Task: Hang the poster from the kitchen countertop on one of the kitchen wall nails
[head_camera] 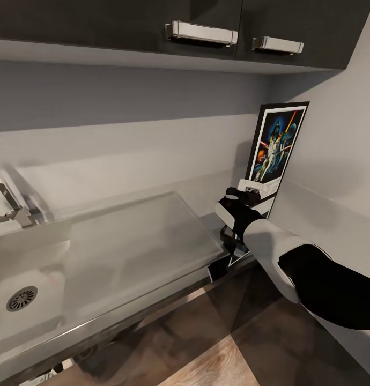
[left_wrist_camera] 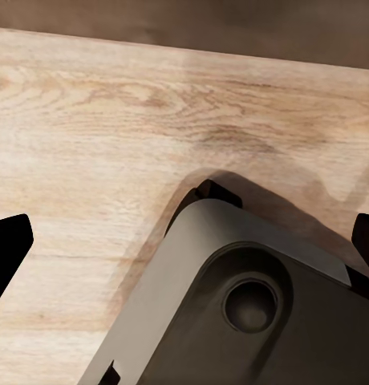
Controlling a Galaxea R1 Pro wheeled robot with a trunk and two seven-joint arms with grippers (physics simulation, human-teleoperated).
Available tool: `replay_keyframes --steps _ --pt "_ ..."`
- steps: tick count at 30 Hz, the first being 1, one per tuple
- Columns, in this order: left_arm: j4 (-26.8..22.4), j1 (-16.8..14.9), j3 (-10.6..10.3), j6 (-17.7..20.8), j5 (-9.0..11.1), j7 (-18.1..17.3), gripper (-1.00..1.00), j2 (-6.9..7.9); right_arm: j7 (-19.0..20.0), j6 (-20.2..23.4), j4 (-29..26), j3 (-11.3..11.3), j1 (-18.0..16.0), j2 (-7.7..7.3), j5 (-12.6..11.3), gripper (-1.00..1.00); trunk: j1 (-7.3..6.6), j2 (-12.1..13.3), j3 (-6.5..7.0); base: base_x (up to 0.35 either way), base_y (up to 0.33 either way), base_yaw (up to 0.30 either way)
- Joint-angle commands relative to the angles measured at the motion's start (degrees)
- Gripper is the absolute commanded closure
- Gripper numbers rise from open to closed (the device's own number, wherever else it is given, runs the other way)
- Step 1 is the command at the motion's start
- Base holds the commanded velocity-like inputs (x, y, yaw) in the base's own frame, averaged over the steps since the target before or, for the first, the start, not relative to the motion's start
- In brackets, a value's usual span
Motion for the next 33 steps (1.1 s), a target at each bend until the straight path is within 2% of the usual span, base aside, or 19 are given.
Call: replay_keyframes --steps 1,33 --pt "0.0 0.0 0.1 0.1 0.6 -0.4 -1.00 -0.01 -0.2 -0.1 0.0 0.5 0.0 0.01 -0.6 -1.00 0.00 0.0 -0.04 0.008 0.000 0.000" --pt "0.0 0.0 0.1 0.1 0.6 -0.4 -1.00 0.00 -0.7 -0.1 1.3 0.6 0.0 -0.01 -0.6 -1.00 0.00 0.0 -0.04 0.012 0.000 0.000"
